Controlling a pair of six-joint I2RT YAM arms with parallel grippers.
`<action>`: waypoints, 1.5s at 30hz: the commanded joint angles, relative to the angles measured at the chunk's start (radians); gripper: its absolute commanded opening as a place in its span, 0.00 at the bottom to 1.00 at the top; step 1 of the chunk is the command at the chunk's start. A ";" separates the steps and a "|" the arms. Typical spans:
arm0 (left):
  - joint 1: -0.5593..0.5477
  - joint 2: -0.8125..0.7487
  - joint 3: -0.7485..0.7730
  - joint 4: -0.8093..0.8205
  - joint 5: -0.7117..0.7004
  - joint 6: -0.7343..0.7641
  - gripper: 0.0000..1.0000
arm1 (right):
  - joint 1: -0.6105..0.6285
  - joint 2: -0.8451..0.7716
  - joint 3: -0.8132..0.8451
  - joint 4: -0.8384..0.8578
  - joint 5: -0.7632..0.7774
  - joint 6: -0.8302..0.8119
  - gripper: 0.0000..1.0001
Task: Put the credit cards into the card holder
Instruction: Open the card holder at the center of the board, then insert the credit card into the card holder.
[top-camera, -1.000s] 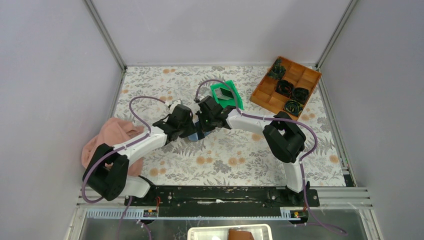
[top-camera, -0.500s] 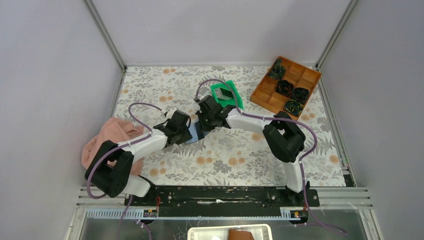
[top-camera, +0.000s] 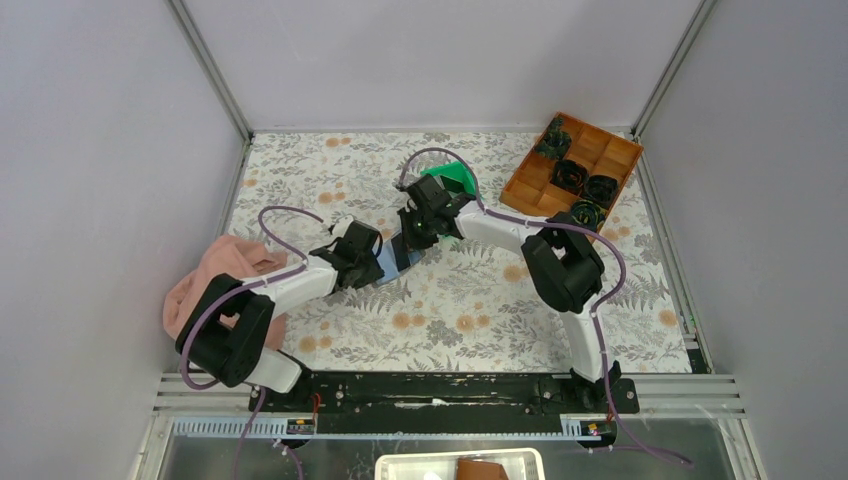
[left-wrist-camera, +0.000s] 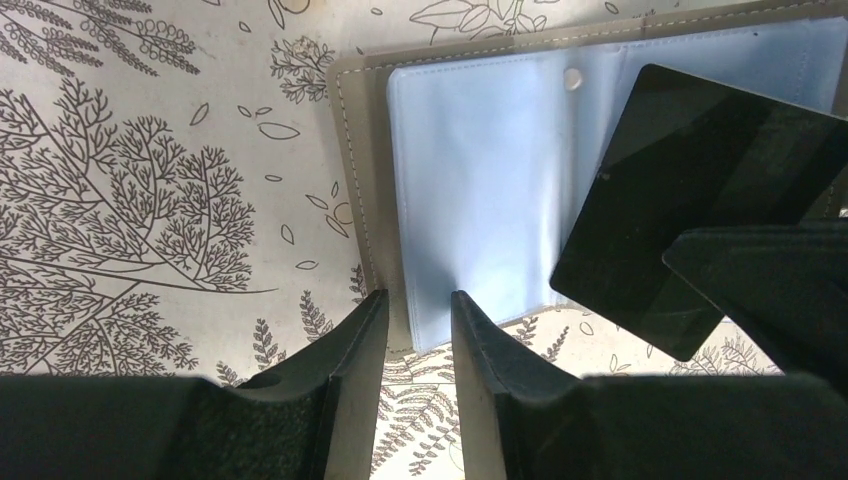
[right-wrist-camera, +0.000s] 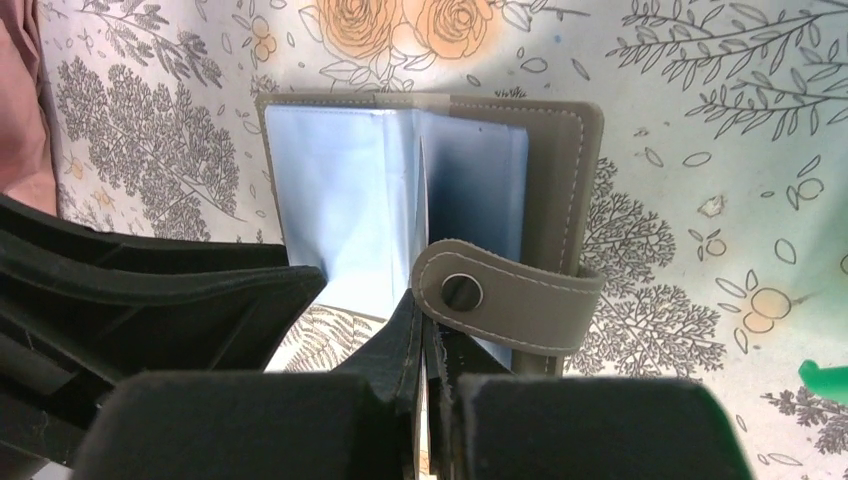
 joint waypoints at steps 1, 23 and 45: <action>0.016 0.037 0.004 0.016 -0.035 0.002 0.36 | -0.020 0.034 0.078 -0.060 -0.049 -0.017 0.00; 0.033 0.099 -0.005 -0.032 -0.011 0.020 0.29 | -0.039 0.133 0.141 -0.124 -0.187 -0.038 0.00; 0.035 0.111 -0.009 -0.033 0.000 0.034 0.28 | -0.040 0.225 0.216 -0.108 -0.205 -0.006 0.00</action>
